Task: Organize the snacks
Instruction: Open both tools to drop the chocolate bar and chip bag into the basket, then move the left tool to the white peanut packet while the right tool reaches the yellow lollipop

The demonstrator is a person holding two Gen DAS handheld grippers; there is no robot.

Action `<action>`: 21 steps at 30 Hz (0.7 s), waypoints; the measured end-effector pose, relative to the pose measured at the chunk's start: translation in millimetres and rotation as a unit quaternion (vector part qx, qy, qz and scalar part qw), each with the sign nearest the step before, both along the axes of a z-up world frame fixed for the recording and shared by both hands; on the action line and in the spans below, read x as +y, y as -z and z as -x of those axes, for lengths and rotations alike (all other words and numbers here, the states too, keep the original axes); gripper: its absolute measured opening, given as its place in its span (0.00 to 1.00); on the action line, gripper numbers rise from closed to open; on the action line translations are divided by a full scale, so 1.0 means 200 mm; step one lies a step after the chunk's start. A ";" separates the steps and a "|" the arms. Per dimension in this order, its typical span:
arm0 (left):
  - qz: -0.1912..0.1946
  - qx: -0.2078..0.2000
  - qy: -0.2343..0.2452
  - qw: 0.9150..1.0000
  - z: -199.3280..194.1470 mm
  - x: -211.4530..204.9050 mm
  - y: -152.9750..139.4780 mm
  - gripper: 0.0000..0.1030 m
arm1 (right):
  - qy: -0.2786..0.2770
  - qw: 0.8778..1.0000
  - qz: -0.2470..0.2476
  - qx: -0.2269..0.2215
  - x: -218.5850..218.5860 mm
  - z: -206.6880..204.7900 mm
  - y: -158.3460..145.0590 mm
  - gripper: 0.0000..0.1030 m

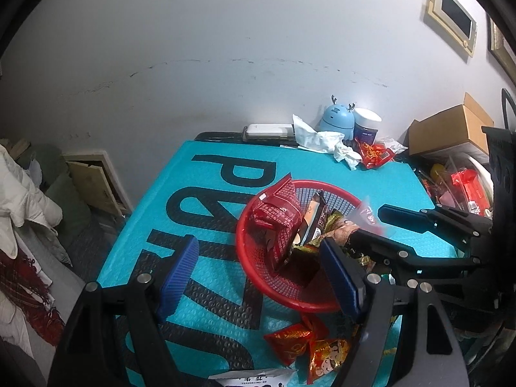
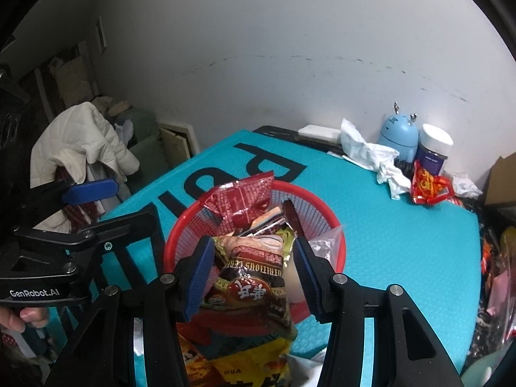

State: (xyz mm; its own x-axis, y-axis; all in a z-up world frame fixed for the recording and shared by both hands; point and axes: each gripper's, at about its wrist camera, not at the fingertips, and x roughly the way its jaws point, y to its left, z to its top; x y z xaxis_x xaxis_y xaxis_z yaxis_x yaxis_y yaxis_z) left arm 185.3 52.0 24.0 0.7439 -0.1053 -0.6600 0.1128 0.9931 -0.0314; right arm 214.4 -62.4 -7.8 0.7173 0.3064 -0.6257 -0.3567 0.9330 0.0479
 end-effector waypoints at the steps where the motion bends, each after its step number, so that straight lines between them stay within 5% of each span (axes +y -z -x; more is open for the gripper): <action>1: -0.001 -0.002 0.000 1.000 0.01 0.00 -0.01 0.75 | 0.000 1.000 0.000 -0.002 0.00 0.01 -0.01 0.49; 21: 0.001 -0.082 0.020 0.996 0.37 -0.06 -0.32 0.75 | 0.007 0.996 -0.002 -0.086 0.00 0.41 -0.36 0.49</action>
State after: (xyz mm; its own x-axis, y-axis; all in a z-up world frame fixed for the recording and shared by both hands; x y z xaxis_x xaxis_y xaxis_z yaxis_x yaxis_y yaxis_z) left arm 111.0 39.5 88.4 0.8368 -0.1377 -0.5299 0.1554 0.9878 -0.0113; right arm 131.6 -62.8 63.3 0.8180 0.2972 -0.4924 -0.3461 0.9382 -0.0088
